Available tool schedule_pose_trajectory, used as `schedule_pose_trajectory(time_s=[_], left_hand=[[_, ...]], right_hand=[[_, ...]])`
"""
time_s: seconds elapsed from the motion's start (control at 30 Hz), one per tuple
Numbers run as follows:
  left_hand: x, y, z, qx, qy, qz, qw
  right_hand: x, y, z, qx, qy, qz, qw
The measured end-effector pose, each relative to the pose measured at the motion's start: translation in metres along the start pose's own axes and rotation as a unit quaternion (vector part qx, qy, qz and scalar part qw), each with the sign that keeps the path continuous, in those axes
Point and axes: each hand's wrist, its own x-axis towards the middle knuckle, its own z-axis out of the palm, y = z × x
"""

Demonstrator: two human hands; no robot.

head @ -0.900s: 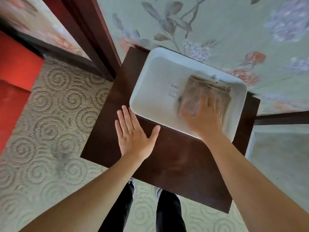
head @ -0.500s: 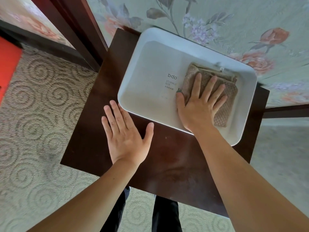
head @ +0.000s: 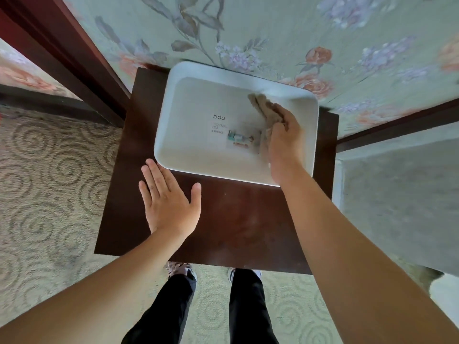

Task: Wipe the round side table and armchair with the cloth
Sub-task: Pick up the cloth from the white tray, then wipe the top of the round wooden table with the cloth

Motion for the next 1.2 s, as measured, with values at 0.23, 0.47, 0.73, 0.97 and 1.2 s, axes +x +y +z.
schedule_pose_trajectory(time_s=[0.23,0.47,0.73,0.97,1.2], left_hand=[[-0.003,-0.026,-0.093,-0.038,-0.027,0.078,0.996],[-0.050,0.048,-0.186,-0.151,-0.101,0.203,0.962],[-0.197,0.203,-0.271,-0.255,-0.148,0.450,0.843],[-0.373,0.321,-0.254,-0.216,-0.188,0.598,0.749],[-0.565,0.406,-0.199,-0.161,-0.336,0.617,0.693]], right_hand=[[-0.073,-0.063,-0.037,0.346,0.077,0.269,0.896],[-0.163,-0.100,-0.122,0.511,-0.039,0.224,0.829],[-0.276,-0.121,-0.255,0.602,-0.013,0.110,0.791],[-0.394,-0.108,-0.411,0.564,-0.002,0.032,0.825],[-0.535,-0.039,-0.575,0.476,0.042,-0.001,0.879]])
